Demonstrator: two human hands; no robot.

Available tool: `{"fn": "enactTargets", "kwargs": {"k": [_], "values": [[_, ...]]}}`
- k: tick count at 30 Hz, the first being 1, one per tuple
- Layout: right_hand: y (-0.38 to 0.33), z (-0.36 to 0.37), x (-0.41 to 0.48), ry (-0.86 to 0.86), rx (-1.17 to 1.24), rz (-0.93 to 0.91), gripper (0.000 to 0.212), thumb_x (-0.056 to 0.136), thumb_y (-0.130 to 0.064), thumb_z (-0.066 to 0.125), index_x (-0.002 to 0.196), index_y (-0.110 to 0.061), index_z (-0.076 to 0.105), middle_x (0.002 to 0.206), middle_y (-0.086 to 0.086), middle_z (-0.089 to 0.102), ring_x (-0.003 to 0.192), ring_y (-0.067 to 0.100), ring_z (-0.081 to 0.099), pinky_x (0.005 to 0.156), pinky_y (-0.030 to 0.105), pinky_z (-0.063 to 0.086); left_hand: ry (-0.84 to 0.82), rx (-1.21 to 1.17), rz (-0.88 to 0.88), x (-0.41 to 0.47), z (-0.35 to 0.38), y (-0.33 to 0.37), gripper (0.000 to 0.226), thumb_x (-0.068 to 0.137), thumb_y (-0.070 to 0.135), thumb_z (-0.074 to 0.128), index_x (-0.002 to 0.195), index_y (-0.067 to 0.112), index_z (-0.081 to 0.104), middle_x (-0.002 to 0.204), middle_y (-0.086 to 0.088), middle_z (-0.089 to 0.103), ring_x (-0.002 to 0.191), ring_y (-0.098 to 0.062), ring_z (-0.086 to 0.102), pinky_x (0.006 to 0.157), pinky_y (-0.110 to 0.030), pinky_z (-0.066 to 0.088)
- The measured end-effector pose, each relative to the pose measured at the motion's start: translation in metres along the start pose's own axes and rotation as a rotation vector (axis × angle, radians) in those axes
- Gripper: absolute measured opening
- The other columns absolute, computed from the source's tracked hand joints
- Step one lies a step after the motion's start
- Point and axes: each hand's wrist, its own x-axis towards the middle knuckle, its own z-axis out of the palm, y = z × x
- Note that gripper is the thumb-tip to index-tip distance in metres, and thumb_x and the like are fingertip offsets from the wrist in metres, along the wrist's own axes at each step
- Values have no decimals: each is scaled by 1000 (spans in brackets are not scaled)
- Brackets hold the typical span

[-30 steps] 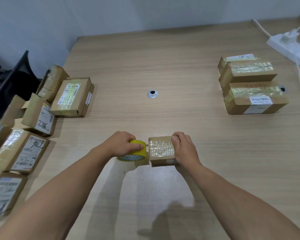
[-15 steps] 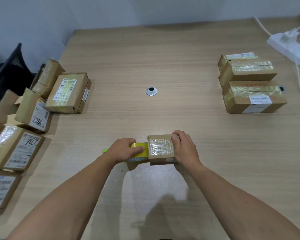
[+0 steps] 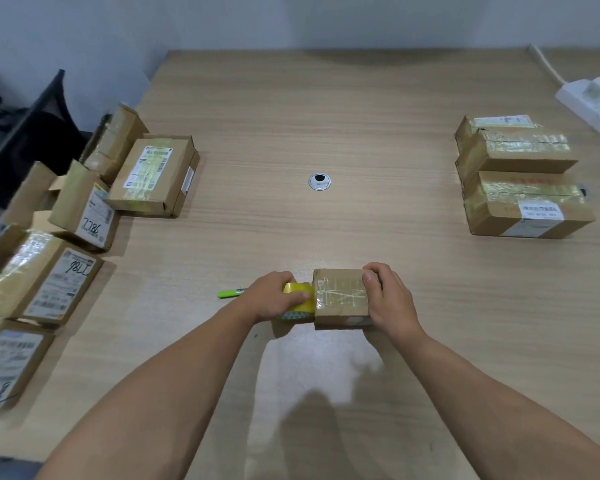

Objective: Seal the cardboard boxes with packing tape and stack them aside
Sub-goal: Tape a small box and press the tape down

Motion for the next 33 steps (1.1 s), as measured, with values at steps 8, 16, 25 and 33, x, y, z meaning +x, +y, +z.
{"fn": "enactTargets", "kwargs": {"k": [8, 16, 25, 33], "values": [[2, -3, 0, 11, 48, 29, 13, 107, -29, 41, 106, -33, 54, 109, -7, 62, 101, 13, 55, 82, 27, 36, 71, -241, 58, -3, -10, -20, 36, 102, 47, 47, 95, 18, 66, 95, 0, 65, 88, -17, 58, 74, -32, 41], [1, 1, -1, 15, 33, 14, 13, 107, -27, 41, 107, -30, 54, 108, -7, 61, 100, 12, 54, 83, 27, 36, 330, -76, -49, 17, -17, -58, 15, 98, 18, 52, 95, 16, 66, 103, -5, 68, 98, -24, 61, 79, -32, 43], [7, -2, 2, 30, 50, 18, 17, 102, -40, 39, 106, -34, 54, 107, -8, 63, 99, 13, 57, 82, 27, 37, 185, 528, -140, 12, -2, -71, 25, 95, 24, 53, 119, 20, 49, 120, -6, 50, 112, -29, 47, 80, -36, 37], [4, 1, 1, 14, 31, -2, 13, 107, -27, 41, 106, -32, 54, 106, -7, 61, 99, 11, 54, 81, 27, 34, 174, 375, -66, 16, -30, -61, 8, 99, 15, 47, 106, 11, 48, 94, -9, 53, 83, -29, 51, 65, -35, 34]]}}
